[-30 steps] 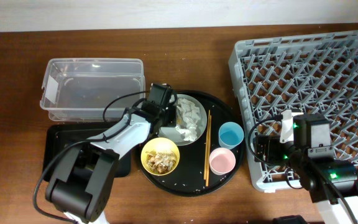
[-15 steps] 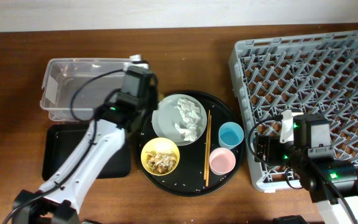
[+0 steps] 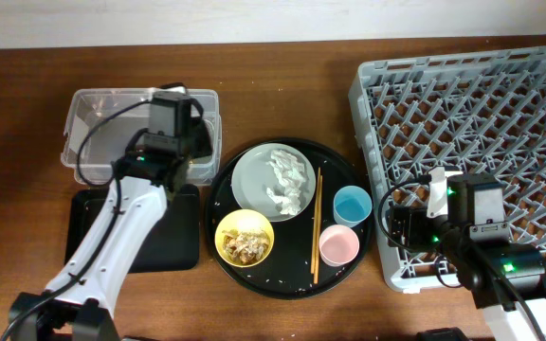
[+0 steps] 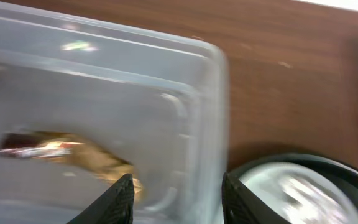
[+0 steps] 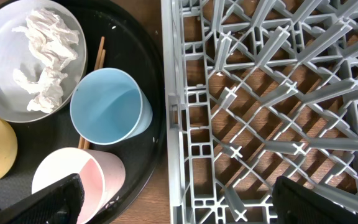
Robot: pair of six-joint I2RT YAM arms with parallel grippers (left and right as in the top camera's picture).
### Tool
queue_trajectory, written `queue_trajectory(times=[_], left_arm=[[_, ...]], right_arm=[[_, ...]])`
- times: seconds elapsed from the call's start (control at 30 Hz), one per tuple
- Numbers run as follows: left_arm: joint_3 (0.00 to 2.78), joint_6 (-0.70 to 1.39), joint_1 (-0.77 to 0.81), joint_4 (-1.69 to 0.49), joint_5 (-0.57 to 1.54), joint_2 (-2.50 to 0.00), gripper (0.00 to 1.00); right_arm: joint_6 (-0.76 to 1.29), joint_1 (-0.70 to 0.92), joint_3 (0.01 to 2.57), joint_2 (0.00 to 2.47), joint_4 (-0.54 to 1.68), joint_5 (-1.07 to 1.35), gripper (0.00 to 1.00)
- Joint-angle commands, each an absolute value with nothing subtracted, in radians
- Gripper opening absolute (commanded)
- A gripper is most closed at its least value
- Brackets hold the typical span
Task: Sort waste into correct bins and load items into the dishwasher rack
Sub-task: 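Carry the wrapper with the left gripper and drop it into the clear bin, then grasp the white tissue from the plate with the left gripper, drop in bin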
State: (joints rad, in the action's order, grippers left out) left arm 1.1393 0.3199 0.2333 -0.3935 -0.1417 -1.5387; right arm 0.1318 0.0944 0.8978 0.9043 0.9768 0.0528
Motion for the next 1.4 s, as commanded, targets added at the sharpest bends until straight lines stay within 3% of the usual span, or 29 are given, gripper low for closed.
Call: queue_trajectory(times=[0.0, 0.2, 0.57, 0.6, 0.63, 0.67, 0.7, 0.97, 1.37], left_arm=[[1.147, 0.292, 0.317, -0.397, 0.024, -1.531, 0.45], [1.147, 0.29, 0.48, -0.405, 0.038, -1.663, 0.54], [1.147, 0.29, 0.612, -0.371, 0.038, -1.911, 0.55], [1.147, 0.29, 0.616, -0.372, 0.038, -1.92, 0.52], [1.147, 0.29, 0.615, -0.371, 0.038, -1.928, 0.42], [1.147, 0.29, 0.614, -0.372, 0.03, -1.928, 0.15], [1.15, 0.29, 0.612, -0.373, 0.018, -1.924, 0.01], [1.23, 0.282, 0.538, -0.509, -0.053, -1.765, 0.0], [1.232, 0.283, 0.173, -0.531, -0.052, -1.523, 0.01]], right_arm=[[0.139, 0.091, 0.915, 0.905, 0.978, 0.052, 0.98], [0.14, 0.091, 0.915, 0.905, 0.978, 0.052, 0.98], [0.14, 0.091, 0.915, 0.905, 0.981, 0.052, 0.98], [0.14, 0.091, 0.915, 0.905, 0.981, 0.052, 0.98], [0.14, 0.091, 0.915, 0.905, 0.981, 0.052, 0.98], [0.14, 0.091, 0.915, 0.905, 0.981, 0.052, 0.98], [0.14, 0.091, 0.915, 0.905, 0.981, 0.052, 0.98], [0.139, 0.091, 0.915, 0.905, 0.984, 0.051, 0.98], [0.14, 0.091, 0.915, 0.905, 0.984, 0.052, 0.98]])
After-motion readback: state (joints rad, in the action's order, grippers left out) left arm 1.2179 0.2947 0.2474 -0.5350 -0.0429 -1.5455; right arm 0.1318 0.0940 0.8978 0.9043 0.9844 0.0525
